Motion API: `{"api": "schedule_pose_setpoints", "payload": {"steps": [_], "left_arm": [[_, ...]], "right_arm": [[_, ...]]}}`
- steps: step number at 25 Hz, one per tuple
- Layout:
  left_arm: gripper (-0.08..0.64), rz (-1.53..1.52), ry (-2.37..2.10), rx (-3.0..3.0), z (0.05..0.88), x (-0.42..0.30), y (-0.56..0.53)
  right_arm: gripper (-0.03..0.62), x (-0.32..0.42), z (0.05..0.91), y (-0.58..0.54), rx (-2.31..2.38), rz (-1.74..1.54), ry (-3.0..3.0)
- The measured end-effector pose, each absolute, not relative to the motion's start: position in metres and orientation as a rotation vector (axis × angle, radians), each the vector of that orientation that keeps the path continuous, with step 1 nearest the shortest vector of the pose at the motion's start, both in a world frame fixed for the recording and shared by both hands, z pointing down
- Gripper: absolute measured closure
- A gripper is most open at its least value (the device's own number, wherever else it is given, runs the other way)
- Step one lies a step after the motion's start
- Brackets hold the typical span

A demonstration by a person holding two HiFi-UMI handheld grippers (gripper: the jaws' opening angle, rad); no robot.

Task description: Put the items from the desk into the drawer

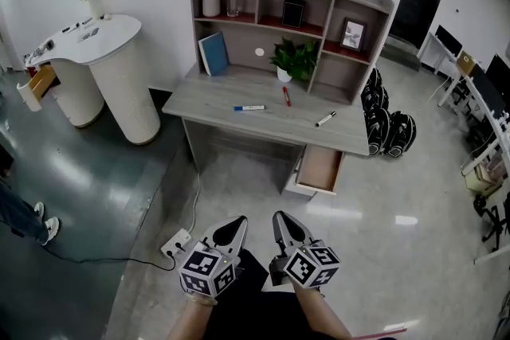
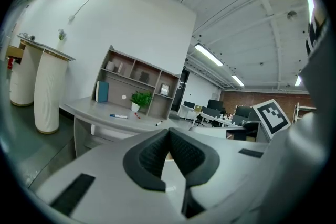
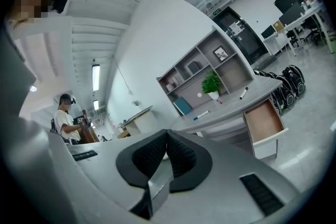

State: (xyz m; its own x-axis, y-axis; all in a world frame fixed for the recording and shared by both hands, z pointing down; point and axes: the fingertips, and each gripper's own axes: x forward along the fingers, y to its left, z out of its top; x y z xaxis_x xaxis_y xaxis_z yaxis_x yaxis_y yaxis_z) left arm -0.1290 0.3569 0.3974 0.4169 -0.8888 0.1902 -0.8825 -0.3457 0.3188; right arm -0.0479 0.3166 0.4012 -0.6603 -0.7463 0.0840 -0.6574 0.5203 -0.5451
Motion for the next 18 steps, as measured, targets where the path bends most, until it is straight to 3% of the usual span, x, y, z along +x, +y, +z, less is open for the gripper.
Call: {"api": "schedule_pose_setpoints", "payload": {"steps": [18], "left_arm": [[0.535, 0.026, -1.496, 2.324, 0.409, -0.142, 0.247]], "right_arm": [[0.577, -0.058, 0.420, 0.212, -1.280, -0.838, 2.582]]}}
